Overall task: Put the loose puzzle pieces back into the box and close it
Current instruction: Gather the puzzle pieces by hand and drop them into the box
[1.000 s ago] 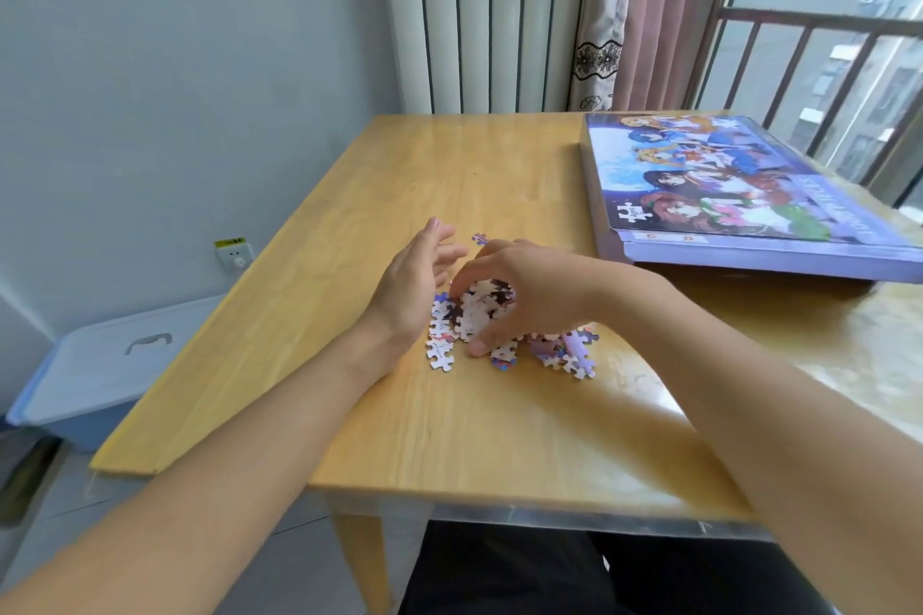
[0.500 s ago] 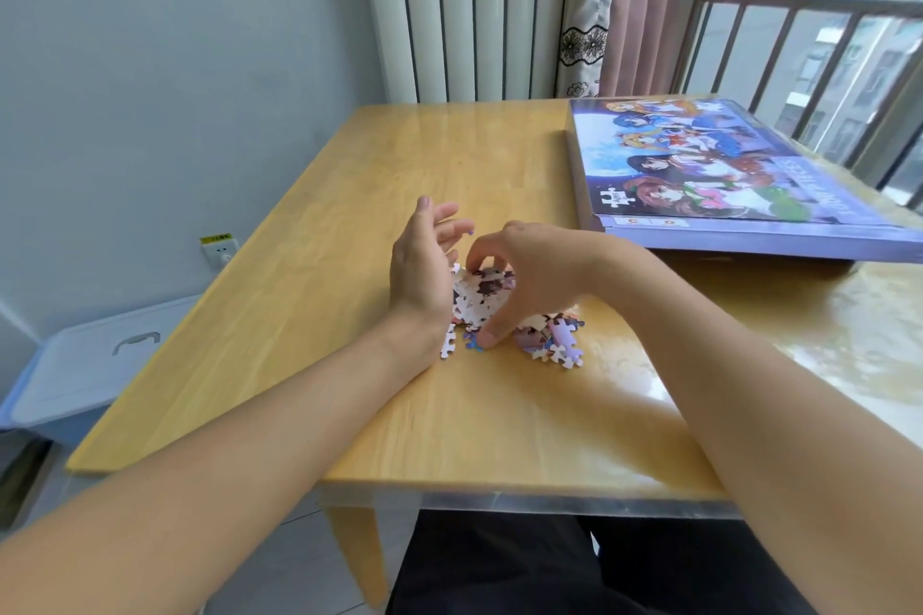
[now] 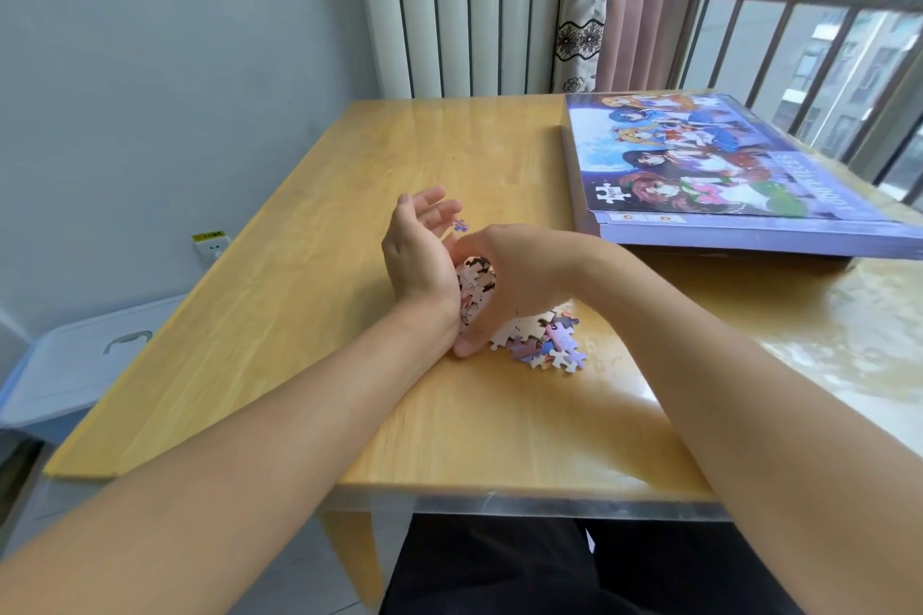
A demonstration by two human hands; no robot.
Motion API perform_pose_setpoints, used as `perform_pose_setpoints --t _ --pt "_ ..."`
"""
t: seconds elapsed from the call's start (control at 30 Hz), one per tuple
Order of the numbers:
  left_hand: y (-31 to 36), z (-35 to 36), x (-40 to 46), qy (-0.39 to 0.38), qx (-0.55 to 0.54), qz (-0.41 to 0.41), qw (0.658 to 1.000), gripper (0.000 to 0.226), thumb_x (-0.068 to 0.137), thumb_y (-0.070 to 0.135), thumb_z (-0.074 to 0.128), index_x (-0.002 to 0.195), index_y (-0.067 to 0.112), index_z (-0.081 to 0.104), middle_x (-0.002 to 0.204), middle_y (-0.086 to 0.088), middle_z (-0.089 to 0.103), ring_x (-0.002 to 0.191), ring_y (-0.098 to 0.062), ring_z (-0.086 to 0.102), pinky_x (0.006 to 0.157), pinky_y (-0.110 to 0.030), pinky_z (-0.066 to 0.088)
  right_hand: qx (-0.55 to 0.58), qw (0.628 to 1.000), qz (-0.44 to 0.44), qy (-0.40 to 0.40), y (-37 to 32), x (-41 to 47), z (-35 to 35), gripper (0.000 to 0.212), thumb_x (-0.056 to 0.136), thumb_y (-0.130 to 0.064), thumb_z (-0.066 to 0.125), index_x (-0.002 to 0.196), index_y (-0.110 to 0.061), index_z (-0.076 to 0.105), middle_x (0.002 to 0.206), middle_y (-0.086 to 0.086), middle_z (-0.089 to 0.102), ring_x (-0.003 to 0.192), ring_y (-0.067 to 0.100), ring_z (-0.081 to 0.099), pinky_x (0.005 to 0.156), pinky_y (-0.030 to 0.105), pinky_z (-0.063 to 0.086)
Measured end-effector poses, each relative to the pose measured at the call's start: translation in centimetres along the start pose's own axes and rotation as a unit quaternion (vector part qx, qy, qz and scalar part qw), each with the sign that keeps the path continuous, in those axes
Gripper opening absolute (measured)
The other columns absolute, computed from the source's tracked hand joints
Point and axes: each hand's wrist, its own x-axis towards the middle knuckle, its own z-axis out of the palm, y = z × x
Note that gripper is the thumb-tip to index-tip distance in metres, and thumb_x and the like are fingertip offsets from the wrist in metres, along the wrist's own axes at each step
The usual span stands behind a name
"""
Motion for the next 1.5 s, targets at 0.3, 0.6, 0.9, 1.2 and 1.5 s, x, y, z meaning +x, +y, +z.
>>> perform_pose_setpoints --t 0.3,0.6,0.9,1.2,1.5 --pt "1.6 -2.4 0.2 -0.054 0.093 0.048 0.993 0.036 0.105 0.029 0.038 0.092 0.017 0.069 0.097 -0.001 0.071 0.1 -0.014 0.066 0.09 -0.032 0.05 0.015 1.0 -0.002 0.011 0.2 -0.1 -0.1 0.062 0.066 -0.048 0.089 0.117 -0.032 0.058 0.099 -0.012 0.054 0.08 0.008 0.056 0.064 0.029 0.046" --pt "1.1 -2.4 0.1 -0.13 0.138 0.009 0.982 0.03 0.103 0.033 0.048 0.095 0.014 0.07 0.097 -0.002 0.07 0.111 -0.02 0.066 0.092 -0.04 0.053 0.099 0.995 0.014 0.02 1.3 -0.3 -0.6 0.053 0.06 -0.033 0.096 0.102 -0.03 0.063 0.086 -0.01 0.062 0.072 0.014 0.059 0.064 0.028 0.047" --pt "0.9 -2.5 0.3 -0.157 0.133 0.01 0.979 0.025 0.102 0.029 0.053 0.09 0.015 0.07 0.1 -0.002 0.069 0.102 -0.015 0.065 0.078 -0.029 0.053 0.121 0.992 0.013 0.034 1.7 -0.8 -0.8 0.033 0.065 -0.024 0.093 0.089 -0.026 0.07 0.094 -0.001 0.074 0.084 0.023 0.071 0.08 0.04 0.06" --pt "1.1 -2.2 0.9 -0.173 0.143 0.03 0.974 0.02 0.101 0.017 0.053 0.09 0.017 0.069 0.098 -0.002 0.07 0.096 -0.013 0.064 0.078 -0.031 0.052 0.368 0.913 0.051 0.169 2.9 -2.3 -2.3 0.032 0.064 -0.006 0.093 0.09 -0.004 0.073 0.089 0.017 0.076 0.081 0.029 0.075 0.065 0.034 0.061" --pt "2.0 3.5 1.3 -0.394 0.516 0.286 0.705 0.071 0.077 0.02 0.083 0.138 0.026 0.048 0.13 0.015 0.043 0.118 -0.003 0.041 0.097 -0.021 0.035 0.485 0.85 0.109 0.176 5.8 -8.0 -7.7 0.051 0.064 -0.003 0.09 0.111 0.001 0.07 0.11 0.019 0.073 0.104 0.029 0.072 0.094 0.041 0.058"
